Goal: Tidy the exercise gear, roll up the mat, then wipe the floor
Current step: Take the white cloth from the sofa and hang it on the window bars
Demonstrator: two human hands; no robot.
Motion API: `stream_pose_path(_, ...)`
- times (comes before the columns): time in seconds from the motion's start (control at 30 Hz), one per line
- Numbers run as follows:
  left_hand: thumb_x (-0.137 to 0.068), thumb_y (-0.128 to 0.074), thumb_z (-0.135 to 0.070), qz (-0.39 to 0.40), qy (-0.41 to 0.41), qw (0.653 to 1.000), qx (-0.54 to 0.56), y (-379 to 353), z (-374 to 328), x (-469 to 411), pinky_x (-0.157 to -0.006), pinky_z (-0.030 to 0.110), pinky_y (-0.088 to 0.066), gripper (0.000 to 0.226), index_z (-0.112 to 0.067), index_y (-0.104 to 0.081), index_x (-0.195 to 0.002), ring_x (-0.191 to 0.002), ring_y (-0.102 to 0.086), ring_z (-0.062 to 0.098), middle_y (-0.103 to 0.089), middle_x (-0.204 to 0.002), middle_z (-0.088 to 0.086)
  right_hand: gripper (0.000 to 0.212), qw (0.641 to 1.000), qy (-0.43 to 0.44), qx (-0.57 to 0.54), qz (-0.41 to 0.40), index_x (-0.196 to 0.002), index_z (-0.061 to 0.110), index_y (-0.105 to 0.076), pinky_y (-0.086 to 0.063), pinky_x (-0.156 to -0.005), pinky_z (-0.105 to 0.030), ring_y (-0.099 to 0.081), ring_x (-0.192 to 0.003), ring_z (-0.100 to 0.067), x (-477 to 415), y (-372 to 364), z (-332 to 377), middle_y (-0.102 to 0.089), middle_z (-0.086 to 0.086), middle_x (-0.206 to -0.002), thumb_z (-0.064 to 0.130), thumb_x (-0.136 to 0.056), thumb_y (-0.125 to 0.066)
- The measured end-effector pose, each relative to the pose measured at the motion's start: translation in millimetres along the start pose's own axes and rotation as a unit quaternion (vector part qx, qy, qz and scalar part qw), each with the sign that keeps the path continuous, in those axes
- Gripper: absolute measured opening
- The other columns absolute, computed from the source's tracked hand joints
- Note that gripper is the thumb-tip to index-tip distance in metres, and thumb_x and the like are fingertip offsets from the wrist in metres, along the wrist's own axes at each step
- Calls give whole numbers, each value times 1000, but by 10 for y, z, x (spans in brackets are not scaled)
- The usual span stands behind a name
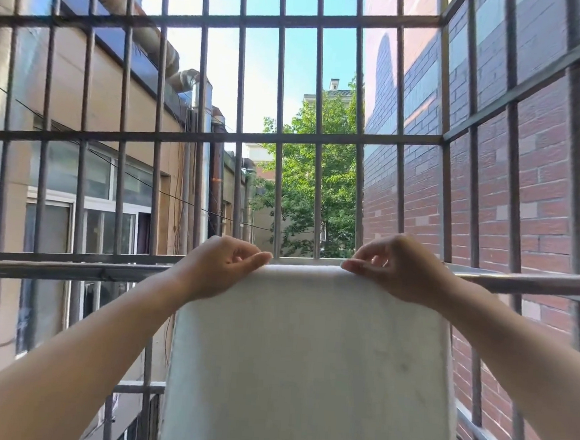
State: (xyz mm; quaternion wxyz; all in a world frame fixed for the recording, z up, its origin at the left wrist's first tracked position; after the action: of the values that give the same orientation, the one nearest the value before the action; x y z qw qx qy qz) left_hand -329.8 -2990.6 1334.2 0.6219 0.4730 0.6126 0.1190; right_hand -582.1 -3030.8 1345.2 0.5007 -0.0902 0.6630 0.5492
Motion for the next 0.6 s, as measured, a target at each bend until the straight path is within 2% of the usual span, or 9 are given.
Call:
stream_pose_path(0.07,-82,-37,-71,-5,-8,1000,-24,-38,-134,-5,-60,24,-41,56,-24,-67,-84,-59,-51,1,-57,-61,-8,36,1000,4,29,10,-86,26,-74,-42,-59,-20,-55,-65,1,21,-12,50,-63,14,-72,57,-79,-58)
stream_pose_path(0.1,-84,-38,-68,-9,-12,999,-35,-56,-190,-14,-63,25,-43,50,-29,-68,-92,-64,-54,-1,-57,-64,-13,43,998,9,54,18,-88,26,-73,-44,-60,-22,-57,-67,-4,31,-22,78,-64,13,-74,63,-78,-53)
stream_pose_path(0.17,-87,-37,-62,0,-17,997,-71,-114,-282,-5,-68,27,-47,43,-33,-66,-101,-69,-56,4,-56,-69,-17,58,992,28,116,34,-90,26,-68,-42,-56,-22,-57,-68,-11,61,-59,130,-63,9,-74,74,-72,-42)
stream_pose_path(0.23,-91,-31,-59,8,-28,990,-137,-172,-318,34,-66,31,-48,38,-36,-60,-95,-67,-53,11,-52,-65,-15,56,984,38,166,45,-90,27,-62,-34,-51,-23,-55,-65,-15,106,-93,142,-59,8,-71,77,-71,-43)
stream_pose_path(0.3,-92,-23,-62,-16,-46,981,-189,-191,-331,79,-58,30,-43,44,-31,-53,-86,-65,-50,14,-48,-62,-12,54,978,38,202,42,-90,27,-57,-34,-54,-27,-59,-72,-22,144,-97,128,-63,3,-77,77,-71,-47)
stream_pose_path(0.4,-82,-7,-69,-62,-67,973,-214,-208,-322,116,-52,26,-34,64,-26,-54,-88,-67,-53,14,-56,-72,-9,54,974,38,222,37,-92,26,-56,-31,-57,-29,-62,-82,-25,155,-101,104,-66,0,-85,76,-72,-49)
stream_pose_path(0.6,-80,-4,-69,-72,-61,971,-219,-223,-318,140,-52,27,-30,63,-29,-52,-90,-68,-49,13,-54,-76,-12,53,977,43,205,42,-92,23,-56,-32,-58,-30,-60,-82,-27,155,-114,88,-66,-2,-86,72,-74,-51)
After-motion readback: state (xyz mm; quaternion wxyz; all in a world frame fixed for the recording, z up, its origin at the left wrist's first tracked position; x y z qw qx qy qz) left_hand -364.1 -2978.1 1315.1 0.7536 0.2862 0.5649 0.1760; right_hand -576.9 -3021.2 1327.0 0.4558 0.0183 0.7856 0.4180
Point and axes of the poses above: each hand's wrist, its own x-axis away from the middle knuckle, its own y-axis out of the back of the hand, z = x × y, the point moved 5 cm from there along -x, towards the middle knuckle
